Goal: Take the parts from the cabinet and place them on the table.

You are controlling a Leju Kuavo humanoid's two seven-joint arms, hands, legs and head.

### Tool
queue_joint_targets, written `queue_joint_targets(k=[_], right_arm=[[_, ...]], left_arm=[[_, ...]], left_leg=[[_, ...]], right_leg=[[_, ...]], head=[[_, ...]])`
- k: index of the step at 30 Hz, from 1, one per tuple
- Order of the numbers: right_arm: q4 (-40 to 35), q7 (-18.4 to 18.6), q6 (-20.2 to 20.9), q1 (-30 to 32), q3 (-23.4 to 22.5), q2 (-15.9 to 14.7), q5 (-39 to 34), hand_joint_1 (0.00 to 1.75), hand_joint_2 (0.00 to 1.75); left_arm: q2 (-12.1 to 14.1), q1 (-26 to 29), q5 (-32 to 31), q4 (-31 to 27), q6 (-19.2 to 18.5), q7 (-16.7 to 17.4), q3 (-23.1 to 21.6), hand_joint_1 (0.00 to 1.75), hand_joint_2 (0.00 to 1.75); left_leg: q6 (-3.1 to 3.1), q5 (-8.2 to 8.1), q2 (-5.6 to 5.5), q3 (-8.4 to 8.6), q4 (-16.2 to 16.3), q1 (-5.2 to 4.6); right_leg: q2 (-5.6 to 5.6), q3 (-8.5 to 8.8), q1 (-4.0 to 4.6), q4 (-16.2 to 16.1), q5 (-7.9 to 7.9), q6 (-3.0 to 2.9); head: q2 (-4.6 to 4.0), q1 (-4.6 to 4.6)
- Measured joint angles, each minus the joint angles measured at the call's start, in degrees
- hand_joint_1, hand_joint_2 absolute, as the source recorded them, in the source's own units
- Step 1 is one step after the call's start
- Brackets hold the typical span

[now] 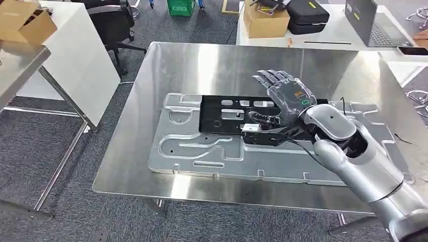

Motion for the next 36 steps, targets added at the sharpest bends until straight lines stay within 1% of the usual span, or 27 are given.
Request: queue_joint_targets(k=[1, 2, 6, 7, 8, 10, 11, 12, 13, 14, 15, 17, 18, 20, 21, 22, 23, 24, 25, 26, 27, 28, 30, 31, 32, 33, 36], right_arm=[[0.0, -0.06, 0.0, -0.08, 0.0, 0.0, 0.0, 0.0, 0.0], [0.02, -0.35, 0.07, -0.38, 0.0, 0.0, 0.0, 0.0, 0.0], [0.48, -1.33, 1.79, -2.15, 0.5, 0.98, -0.33, 0.0, 0.0], [0.59, -1.36, 2.14, -2.57, 0.96, 1.44, -0.35, 0.0, 0.0], [0.72, -1.51, 2.32, -2.68, 1.09, 1.55, -0.44, 0.0, 0.0], [1.09, -1.53, 2.34, -3.17, 1.4, 1.79, -0.5, 0.0, 0.0], [1.33, -1.53, 2.34, -3.55, 1.77, 1.92, -0.61, 0.0, 0.0], [1.6, -1.57, 2.34, -3.91, 2.38, 2.1, -0.96, 0.0, 0.0], [1.73, -1.64, 2.34, -4.1, 2.93, 2.21, -1.14, 0.0, 0.0], [1.81, -1.68, 2.34, -4.17, 3.17, 2.32, -1.31, 0.0, 0.0], [1.94, -1.68, 2.32, -4.48, 3.5, 2.45, -1.44, 0.0, 0.0], [2.05, -1.66, 2.23, -5.54, 4.11, 2.62, -1.68, 0.0, 0.0], [2.1, -1.66, 2.03, -5.89, 4.22, 2.75, -1.97, 0.0, 0.0], [2.27, -1.6, 1.97, -6.11, 4.61, 2.84, -2.14, 0.0, 0.0], [2.45, -1.6, 1.97, -6.04, 5.05, 2.84, -2.14, 0.0, 0.0], [2.51, -1.6, 1.95, -6.08, 5.36, 2.93, -2.19, 0.0, 0.0], [2.54, -1.57, 1.9, -6.09, 5.64, 3.1, -2.27, 0.0, 0.0], [2.6, -1.55, 1.86, -6.17, 5.81, 3.15, -2.38, 0.0, 0.0], [2.67, -1.49, 1.84, -6.19, 5.9, 3.17, -2.4, 0.0, 0.0], [2.75, -1.33, 1.81, -6.19, 6.08, 3.26, -2.43, 0.0, 0.0], [2.84, -1.21, 1.79, -6.16, 6.29, 3.34, -2.49, 0.0, 0.0], [2.89, -1.07, 1.73, -6.11, 6.49, 3.34, -2.58, 0.0, 0.0], [2.93, -0.92, 1.51, -6.04, 6.78, 3.34, -2.6, 0.0, 0.0], [2.93, -0.85, 1.33, -6.07, 6.78, 3.34, -2.64, 0.0, 0.0], [2.88, -0.83, 1.16, -6.08, 6.73, 3.32, -2.73, 0.0, 0.0], [3.02, -0.74, 0.94, -6.08, 6.64, 3.3, -2.75, 0.0, 0.0], [3.19, -0.74, 0.81, -5.94, 6.78, 3.32, -2.93, 0.0, 0.0]], left_arm=[[0.04, -0.14, 0.06, -0.15, 0.0, 0.02, 0.0, 0.0, 0.0], [0.02, -0.3, 0.29, -0.2, 0.0, 0.29, 0.02, 0.0, 0.0], [0.33, -0.51, 1.73, -0.2, -0.48, 2.45, 1.2, 0.0, 0.0], [0.46, -0.66, 2.01, -0.2, -0.77, 2.67, 1.44, 0.0, 0.0], [0.55, -0.8, 2.03, -0.2, -0.85, 2.82, 1.53, 0.0, 0.0], [0.85, -1.03, 2.03, -0.22, -0.83, 2.86, 1.73, 0.0, 0.0], [0.94, -1.07, 2.03, -0.22, -0.76, 2.86, 1.84, 0.0, 0.0], [0.98, -1.08, 2.03, -0.22, -0.7, 2.86, 1.92, 0.0, 0.0], [0.98, -1.09, 2.01, -0.22, -0.7, 2.86, 2.01, 0.0, 0.0], [0.98, -1.11, 2.03, -0.22, -0.68, 2.86, 2.14, 0.0, 0.0], [0.98, -1.14, 2.03, -0.22, -0.68, 2.86, 2.29, 0.0, 0.0], [0.85, -1.3, 2.01, -0.2, -0.66, 2.8, 2.4, 0.0, 0.0], [0.87, -1.34, 1.99, -0.2, -0.66, 2.67, 2.45, 0.0, 0.0], [0.96, -1.38, 1.97, -0.2, -0.57, 2.51, 2.56, 0.0, 0.0], [0.96, -1.13, 1.97, -0.2, -0.53, 2.47, 2.69, 0.0, 0.0], [1.12, -1.2, 1.97, -0.22, -0.52, 2.4, 2.71, 0.0, 0.0], [1.2, -1.14, 1.95, -0.22, -0.46, 2.36, 2.73, 0.0, 0.0], [1.2, -1.07, 1.95, -0.22, -0.46, 2.34, 2.73, 0.0, 0.0], [1.2, -1.05, 1.95, -0.22, -0.48, 2.32, 2.75, 0.0, 0.0], [1.2, -1.08, 1.92, -0.22, -0.5, 2.23, 2.75, 0.0, 0.0], [1.29, -1.1, 1.92, -0.22, -0.5, 2.12, 2.75, 0.0, 0.0], [1.4, -1.12, 1.92, -0.22, -0.5, 2.01, 2.75, 0.0, 0.0], [1.53, -1.12, 1.9, -0.22, -0.48, 1.97, 2.75, 0.0, 0.0], [1.53, -1.18, 1.86, -0.22, -0.48, 1.94, 2.75, 0.0, 0.0], [1.53, -1.36, 1.84, -0.22, -0.48, 1.94, 2.78, 0.0, 0.0], [1.55, -1.41, 1.84, -0.24, -0.48, 1.86, 2.75, 0.0, 0.0], [1.53, -1.11, 1.84, -0.24, -0.46, 1.86, 2.78, 0.0, 0.0]], left_leg=[[0.57, -1.95, -0.02, 3.46, -4.85, -0.42], [0.69, -3.01, 0.08, 5.41, -8.54, -0.49], [1.73, -1.21, 0.23, 4.03, -9.03, -0.51], [2.22, -0.38, 0.46, 3.82, -9.21, -0.32], [2.75, 0.19, 0.48, 3.06, -9.23, -0.3], [2.91, 1.35, 0.4, 1.46, -9.09, -0.38], [2.88, 1.91, 0.37, 0.62, -8.95, -0.42], [2.77, 2.56, 0.37, -0.4, -8.8, -0.44], [2.67, 3.06, 0.37, -1.19, -8.67, -0.44], [2.55, 3.54, 0.37, -1.86, -8.58, -0.44], [2.33, 4.08, 0.35, -2.51, -8.51, -0.45], [1.67, 4.92, 0.31, -3.21, -8.39, -0.66], [1.31, 5.5, 0.44, -3.19, -8.58, -0.44], [0.57, 6.63, 0.45, -3.21, -9.14, -0.17], [0.15, 6.97, 0.33, -3.45, -9.34, -0.5], [0.03, 5.36, 0.27, -3.99, -8.5, -0.21], [-0.16, 2.18, 0.22, -4.96, -6.4, -0.28], [-0.31, -1.9, 0.23, -6.17, -2.23, -0.17], [-0.49, -4.8, 0.24, -7.08, 1.8, -0.05], [-0.7, -6.33, 0.25, -7.61, 5.46, -0.02], [-0.86, -6.0, 0.25, -7.45, 7.54, 0.0], [-0.98, -4.01, 0.26, -6.48, 7.81, 0.05], [-1.17, 0.19, 0.27, -1.64, 2.76, 0.26], [-1.24, -0.25, 0.27, 1.83, -1.52, 0.44], [-1.4, -2.93, 0.2, 4.86, -6.13, 0.18], [-0.42, -3.63, -0.18, 5.13, -7.39, -0.06], [1.04, -2.14, -0.02, 3.73, -7.61, -0.2]], right_leg=[[-0.07, -0.4, 0.22, 0.18, 0.31, 0.28], [-0.24, -0.65, 0.36, 0.35, 0.65, 0.5], [-0.16, -0.99, 0.28, -0.31, 2.67, 1.58], [-0.08, -1.72, -0.1, 0.75, 0.31, 1.87], [-0.05, -2.64, -0.19, 3.58, -3.15, 2.06], [-0.02, -4.61, -0.6, 11.84, -9.22, 2.46], [0.01, -5.11, -0.69, 15.07, -10.27, 2.59], [0.03, -4.72, -0.74, 16.65, -9.24, 2.66], [0.03, -3.22, -0.74, 15.65, -7.33, 2.61], [0.03, -0.97, -0.73, 13.15, -5.38, 2.48], [0.1, 2.61, -0.68, 8.6, -4.04, 2.14], [0.21, 8.69, -0.02, -0.22, -6.6, 1.29], [0.16, 8.9, 0.02, -1.25, -6.8, 1.32], [0.17, 8.39, 0.46, -1.31, -6.02, 0.84], [0.05, 7.98, 0.0, -2.01, -4.98, 0.31], [-0.39, 7.68, -0.26, -2.4, -4.12, 0.14], [-0.32, 6.92, -0.31, -2.42, -3.55, -0.22], [-0.37, 5.98, -0.3, -2.25, -2.85, -0.65], [-0.37, 5.08, -0.25, -2.13, -2.23, -0.68], [-0.38, 4.07, -0.22, -1.99, -1.56, -0.66], [-0.39, 3.09, -0.23, -1.8, -0.92, -0.58], [-0.39, 1.95, -0.32, -1.53, -0.26, -0.44], [-0.37, -0.36, -0.58, -0.59, 0.8, 0.14], [-0.34, -1.18, -0.64, 0.1, 1.16, 0.55], [-0.33, -2.04, -0.34, 0.71, 1.36, 0.9], [-0.48, -2.26, -0.34, 1.1, 1.77, 1.2], [-0.44, -2.42, -0.42, 0.24, 3.86, 2.14]], head=[[0.0, 0.02], [0.0, 0.11], [0.0, 0.15], [0.0, 0.18], [0.0, 0.17], [0.0, 0.15], [0.0, 0.18], [0.0, 0.15], [0.0, 0.15], [0.0, 0.15], [0.0, 0.15], [0.0, 0.15], [0.0, 0.04], [0.0, 0.09], [0.0, 0.18], [0.0, 0.09], [0.0, 0.05], [0.0, -0.04], [0.0, 0.02], [0.0, -0.02], [0.0, 0.0], [0.0, -0.02], [0.0, -0.02], [0.0, -0.04], [0.0, -0.09], [0.0, 0.2], [0.0, 0.24]])
